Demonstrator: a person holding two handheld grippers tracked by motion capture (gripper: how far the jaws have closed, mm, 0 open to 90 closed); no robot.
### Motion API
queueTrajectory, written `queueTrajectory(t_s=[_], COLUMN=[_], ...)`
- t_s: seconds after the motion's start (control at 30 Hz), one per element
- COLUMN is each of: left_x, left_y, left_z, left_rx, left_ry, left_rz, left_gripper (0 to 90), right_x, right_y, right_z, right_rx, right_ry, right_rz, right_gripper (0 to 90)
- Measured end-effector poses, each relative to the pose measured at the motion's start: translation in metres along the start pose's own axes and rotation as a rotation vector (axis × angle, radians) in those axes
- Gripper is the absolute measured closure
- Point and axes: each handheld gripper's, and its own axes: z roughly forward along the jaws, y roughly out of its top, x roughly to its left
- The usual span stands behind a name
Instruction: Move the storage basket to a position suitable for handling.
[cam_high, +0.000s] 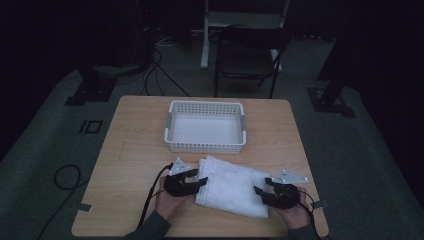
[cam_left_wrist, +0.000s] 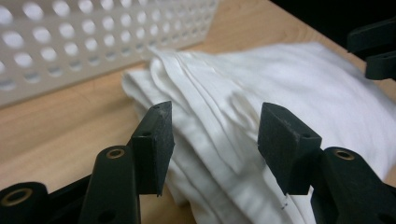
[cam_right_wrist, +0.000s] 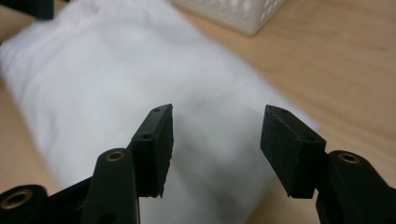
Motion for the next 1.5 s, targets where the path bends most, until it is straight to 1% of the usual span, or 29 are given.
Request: queueTrajectory(t_s=[0.07, 0.1, 0.17, 0.27, 0.37, 0.47, 0.57, 0.67, 0.8, 1.0, 1.03, 1.13, 1.23, 1.37, 1.5], left_x=[-0.001, -0.001, 0.0, 0.002, 0.004, 0.009, 0.018, 0.027, 0.038, 0.049, 0.05, 0.052, 0.056, 0.061, 0.064], left_y=[-0.005, -0.008, -0.012, -0.013, -0.013, -0.015, -0.019, -0.021, -0.024, -0.028, -0.028, -0.029, -0.029, -0.029, -0.028], left_z=[0.0, 0.0, 0.001, 0.001, -0.001, -0.007, -0.015, -0.022, -0.031, -0.042, -0.043, -0.046, -0.048, -0.049, -0.047], left_rx=[0.008, 0.017, 0.022, 0.025, 0.026, 0.023, 0.006, -0.005, -0.013, -0.022, -0.022, -0.02, -0.016, -0.018, -0.019], left_ry=[0.0, -0.002, -0.003, -0.001, 0.021, 0.044, 0.069, 0.099, 0.14, 0.17, 0.175, 0.192, 0.212, 0.219, 0.22], left_rz=[-0.002, -0.001, -0.006, -0.014, -0.012, -0.015, -0.044, -0.054, -0.07, -0.089, -0.09, -0.097, -0.099, -0.113, -0.114], left_gripper=[43.0, 43.0, 43.1, 43.1, 43.2, 43.2, 42.9, 42.7, 42.5, 42.6, 42.5, 42.4, 41.8, 41.4, 40.7], right_x=[0.001, 0.001, 0.0, -0.001, -0.002, -0.001, 0.002, 0.006, 0.015, 0.022, 0.023, 0.025, 0.027, 0.03, 0.031], right_y=[-0.005, -0.008, -0.009, -0.009, -0.004, 0.004, 0.015, 0.026, 0.041, 0.056, 0.057, 0.062, 0.065, 0.066, 0.066], right_z=[-0.002, 0.004, 0.006, 0.019, 0.029, 0.038, 0.05, 0.063, 0.08, 0.098, 0.1, 0.106, 0.111, 0.113, 0.112], right_rx=[0.03, 0.066, 0.077, 0.099, 0.097, 0.097, 0.101, 0.105, 0.106, 0.104, 0.102, 0.103, 0.102, 0.1, 0.099], right_ry=[0.012, 0.024, 0.032, 0.065, 0.082, 0.083, 0.095, 0.106, 0.106, 0.112, 0.112, 0.113, 0.114, 0.124, 0.124], right_rz=[-0.021, -0.035, -0.032, -0.019, -0.006, -0.019, -0.046, -0.061, -0.09, -0.095, -0.099, -0.091, -0.095, -0.09, -0.088], right_gripper=[44.0, 44.7, 45.3, 46.9, 46.9, 47.0, 47.0, 46.8, 46.2, 44.3, 43.8, 42.0, 42.1, 42.1, 41.9])
